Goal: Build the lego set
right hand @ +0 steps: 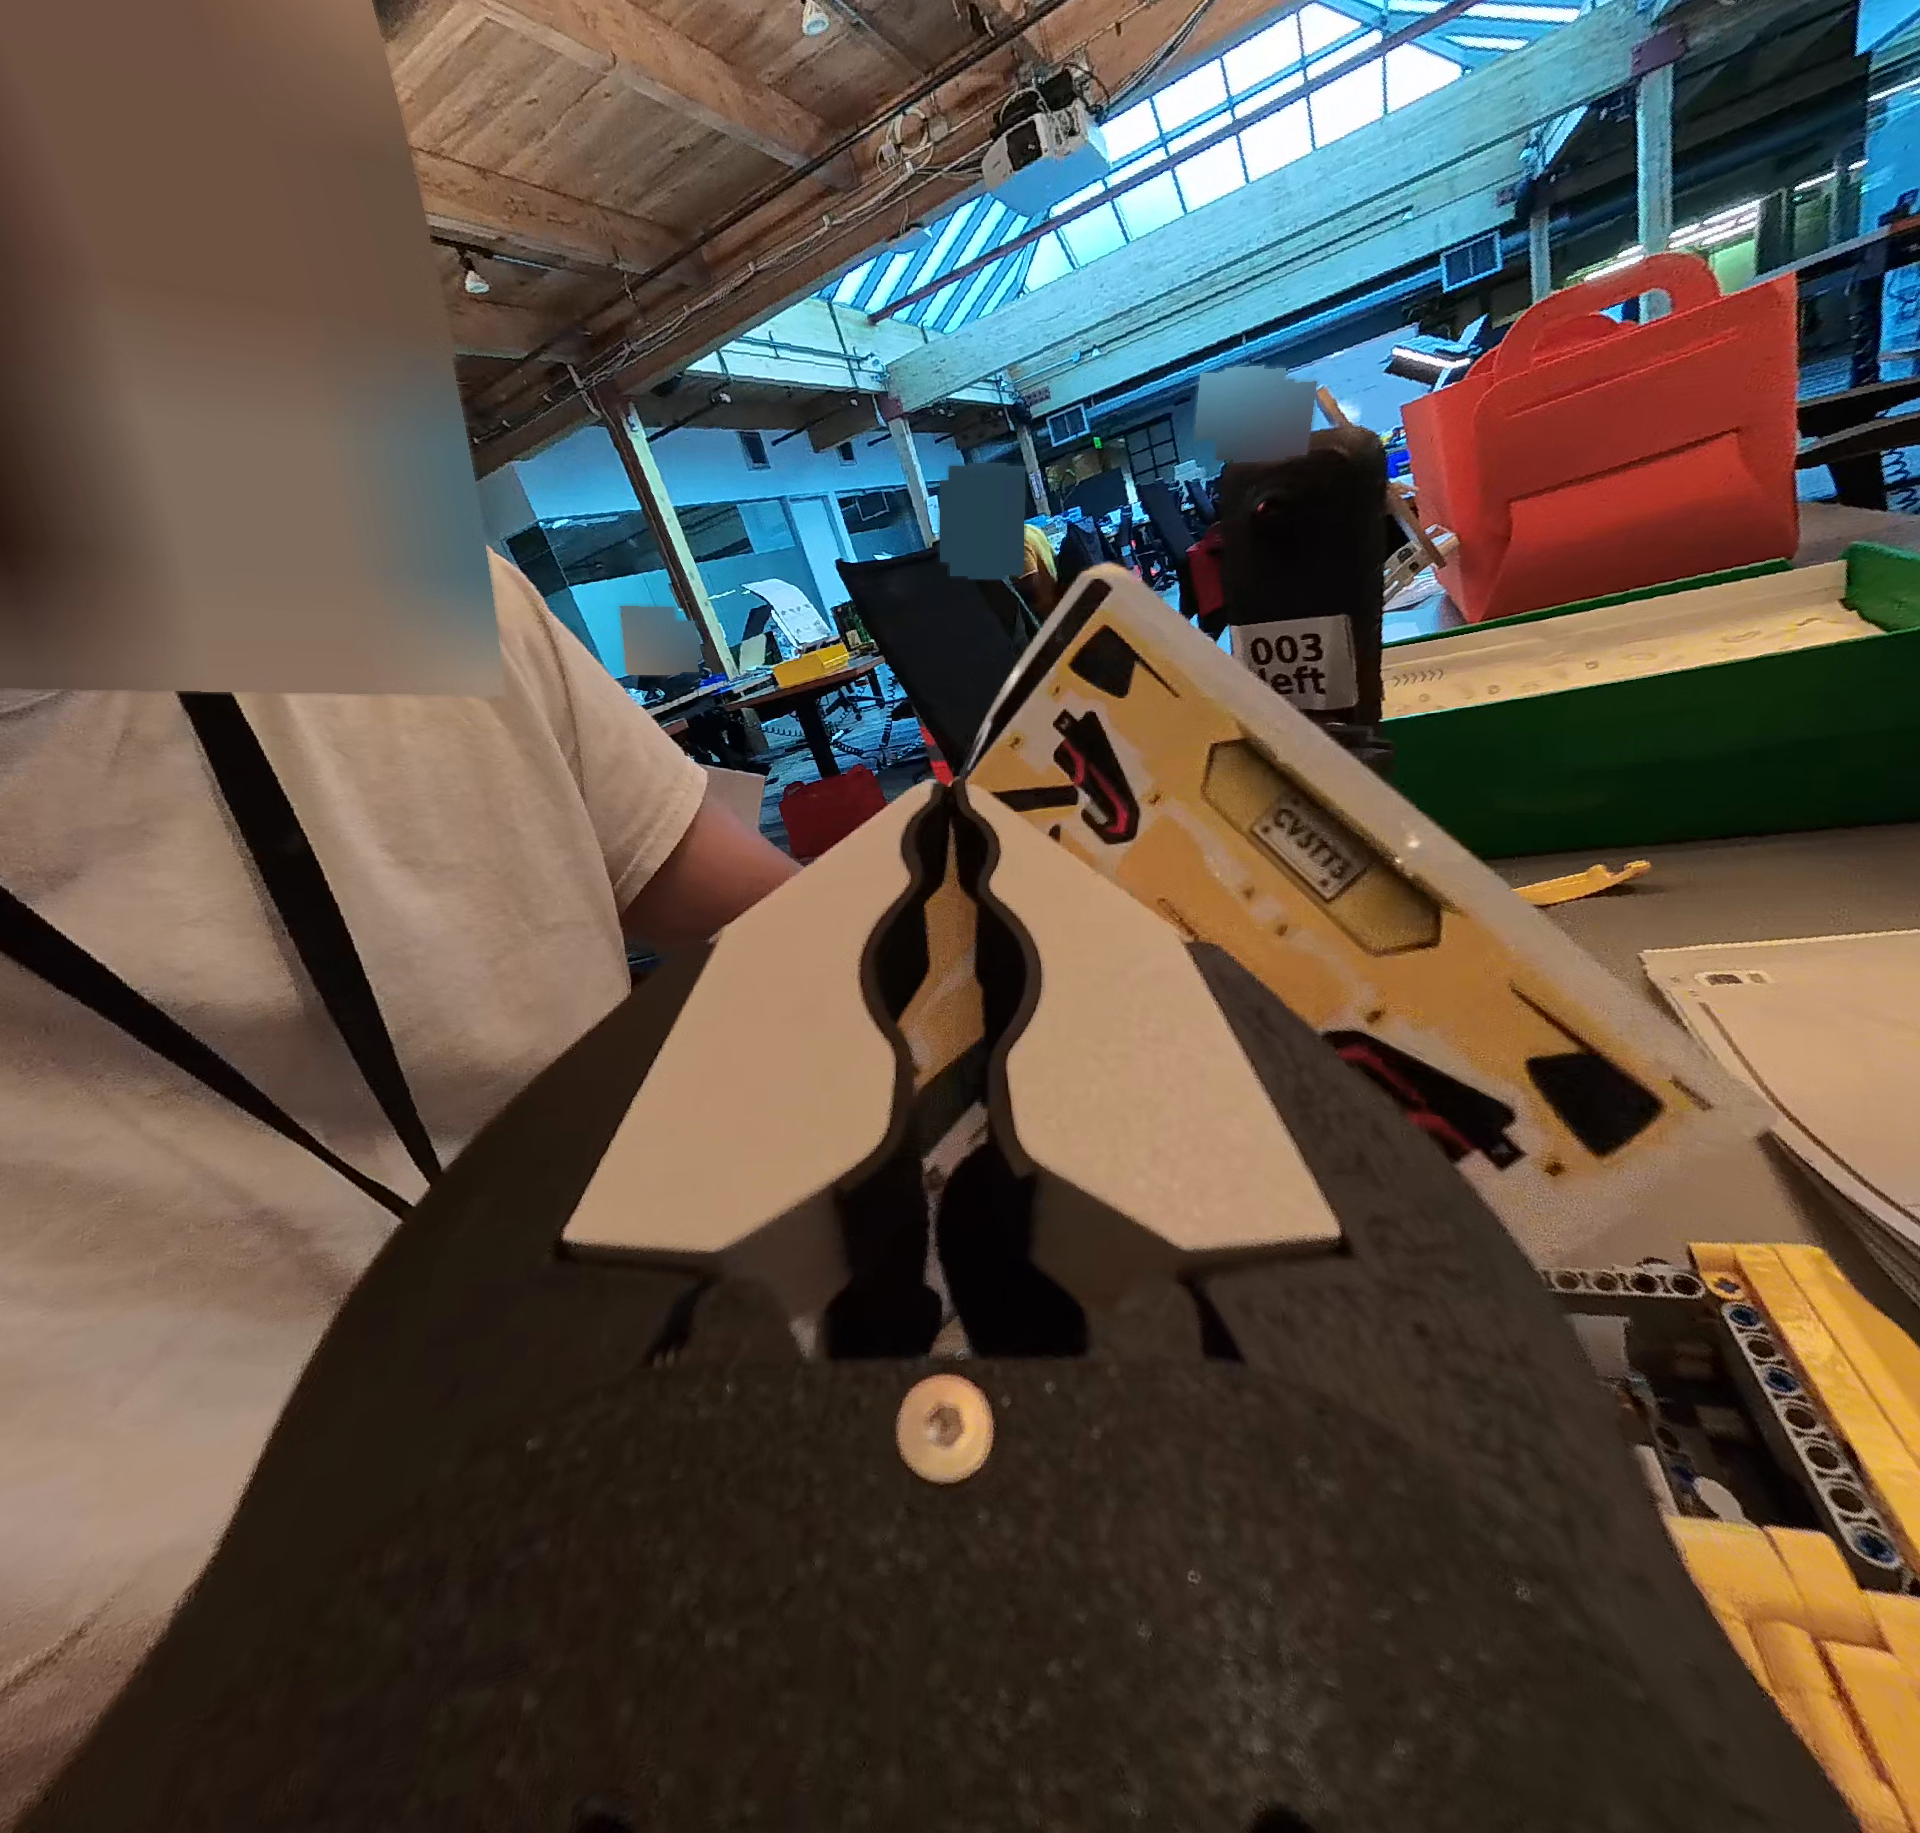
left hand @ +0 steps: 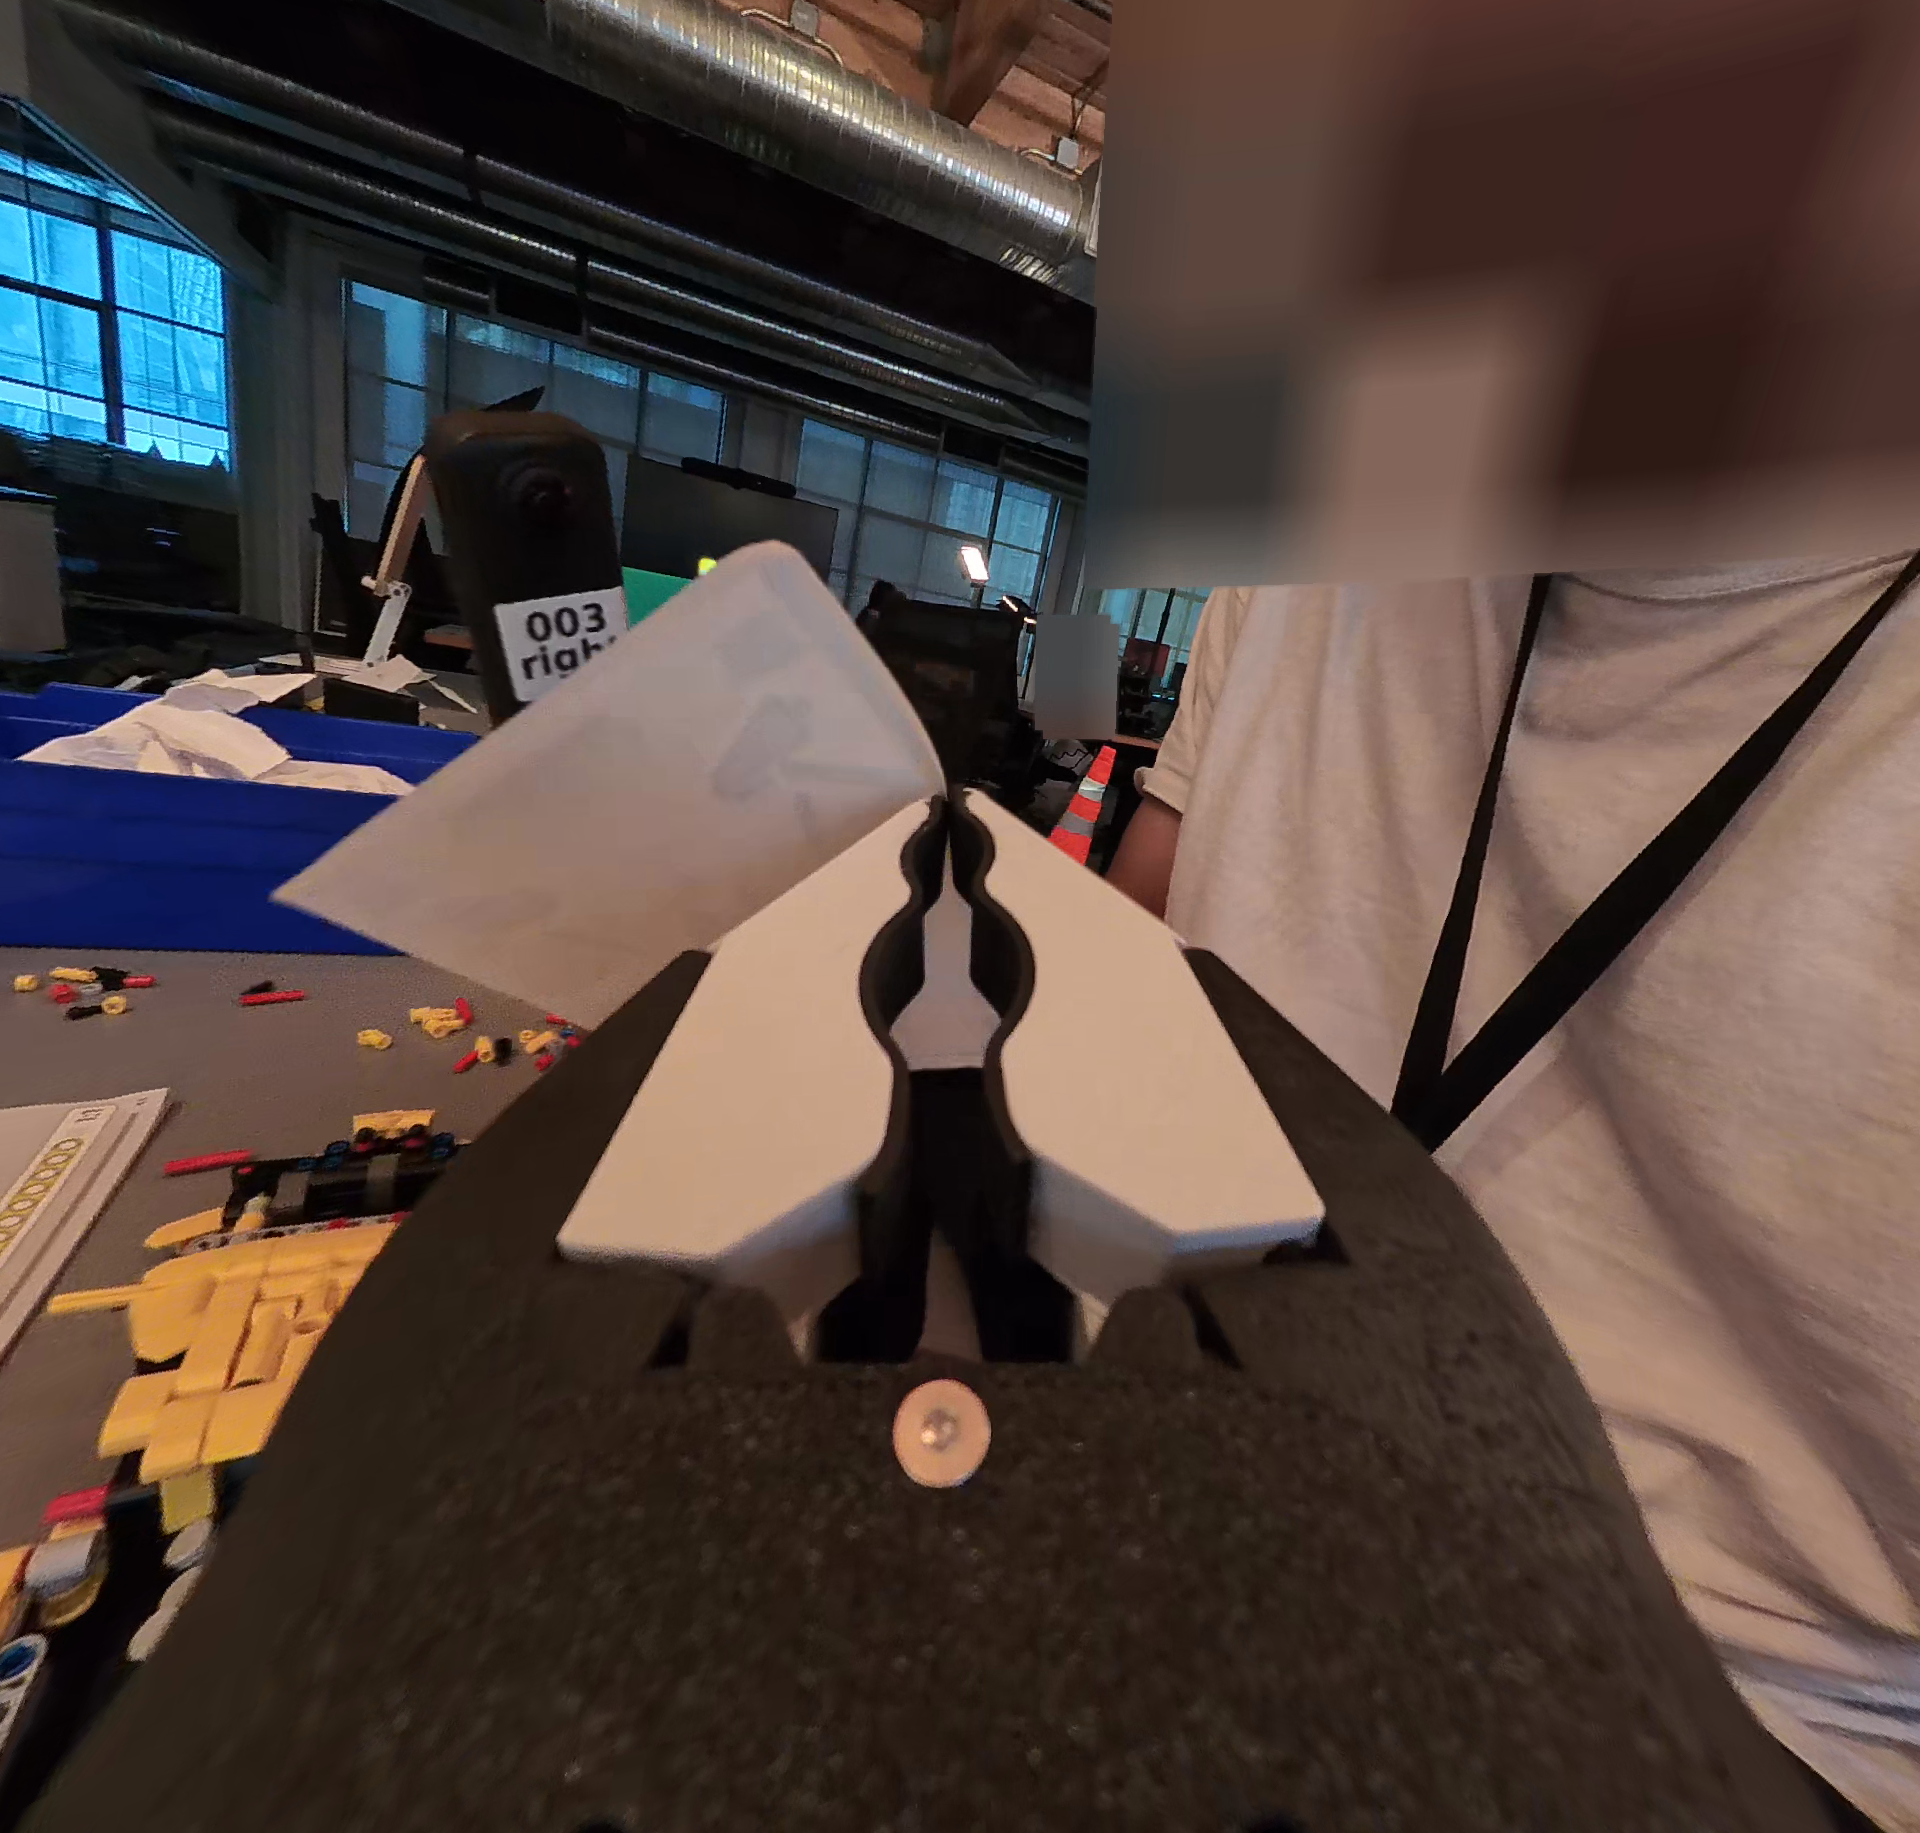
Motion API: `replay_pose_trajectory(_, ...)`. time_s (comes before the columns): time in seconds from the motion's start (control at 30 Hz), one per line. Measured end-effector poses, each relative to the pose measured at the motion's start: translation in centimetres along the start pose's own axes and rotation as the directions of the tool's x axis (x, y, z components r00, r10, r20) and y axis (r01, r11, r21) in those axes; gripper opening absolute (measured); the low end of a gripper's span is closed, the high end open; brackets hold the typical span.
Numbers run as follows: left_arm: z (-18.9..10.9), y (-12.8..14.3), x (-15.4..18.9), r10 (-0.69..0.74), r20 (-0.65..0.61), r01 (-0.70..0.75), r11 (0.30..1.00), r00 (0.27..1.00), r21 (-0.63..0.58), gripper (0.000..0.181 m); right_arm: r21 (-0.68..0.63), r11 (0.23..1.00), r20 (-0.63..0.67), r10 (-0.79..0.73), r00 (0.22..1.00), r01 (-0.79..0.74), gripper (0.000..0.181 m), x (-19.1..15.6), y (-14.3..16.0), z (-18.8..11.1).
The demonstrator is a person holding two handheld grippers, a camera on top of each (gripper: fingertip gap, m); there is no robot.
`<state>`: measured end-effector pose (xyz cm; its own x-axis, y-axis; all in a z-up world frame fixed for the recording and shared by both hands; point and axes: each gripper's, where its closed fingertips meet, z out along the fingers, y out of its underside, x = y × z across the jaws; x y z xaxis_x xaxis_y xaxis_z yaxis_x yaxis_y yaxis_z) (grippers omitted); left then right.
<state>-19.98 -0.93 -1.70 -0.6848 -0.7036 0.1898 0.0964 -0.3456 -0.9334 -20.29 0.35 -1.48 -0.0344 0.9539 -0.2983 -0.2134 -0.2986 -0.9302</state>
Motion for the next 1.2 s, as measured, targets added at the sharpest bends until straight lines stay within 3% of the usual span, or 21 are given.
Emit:
replay_pose_trajectory(0.3, -0.4, 0.0, -0.9, -0.009, 0.044, 0.009, 1.000, 0.999, -0.004, 0.000, -0.003, 1.000, -0.081, -0.019, 0.997, 0.019, 0.000, 1.1, -0.4, -1.0)
replay_pose_trajectory(0.57, -1.7, -0.1, -2.3, -0.040, 0.109, 0.041, 0.999, 0.993, -0.012, 0.000, -0.038, 0.992, -0.268, -0.123, 0.956, 0.117, 0.000, 2.9, -1.3, -2.9)
replay_pose_trajectory(0.7, -3.2, 0.5, -3.8, -0.050, 0.209, 0.061, 0.997, 0.977, -0.046, 0.000, -0.038, 0.979, -0.361, -0.198, 0.911, 0.198, 0.000, 3.5, -2.4, -4.2)
replay_pose_trajectory(0.8, -5.7, 0.5, -4.8, -0.134, 0.328, 0.134, 0.991, 0.935, 0.022, 0.000, -0.074, 0.964, -0.406, -0.261, 0.876, 0.254, 0.000, 3.8, -2.6, -4.9)
replay_pose_trajectory(0.9, -8.9, 0.4, -2.6, -0.270, 0.439, 0.229, 0.963, 0.857, 0.145, 0.000, -0.131, 0.944, -0.418, -0.330, 0.846, 0.304, 0.000, 3.9, -2.1, -4.6)
replay_pose_trajectory(1.03, -13.6, 0.8, 4.9, -0.395, 0.647, 0.264, 0.918, 0.652, 0.295, 0.000, -0.216, 0.898, -0.409, -0.439, 0.800, 0.382, 0.000, 4.2, -0.9, -3.1)
replay_pose_trajectory(1.07, -15.8, 1.2, 6.6, -0.426, 0.717, 0.247, 0.905, 0.551, 0.347, 0.000, -0.231, 0.898, -0.400, -0.439, 0.804, 0.375, 0.000, 4.3, -0.4, -2.7)
replay_pose_trajectory(1.13, -22.0, 3.1, 9.9, -0.500, 0.820, 0.231, 0.864, 0.278, 0.448, 0.000, -0.261, 0.901, -0.384, -0.427, 0.819, 0.347, 0.000, 4.7, 0.6, -2.0)
replay_pose_trajectory(1.2, -27.8, 4.4, 13.2, -0.583, 0.807, 0.196, 0.806, 0.094, 0.559, 0.000, -0.275, 0.903, -0.371, -0.417, 0.830, 0.330, 0.000, 4.9, 1.3, -1.4)
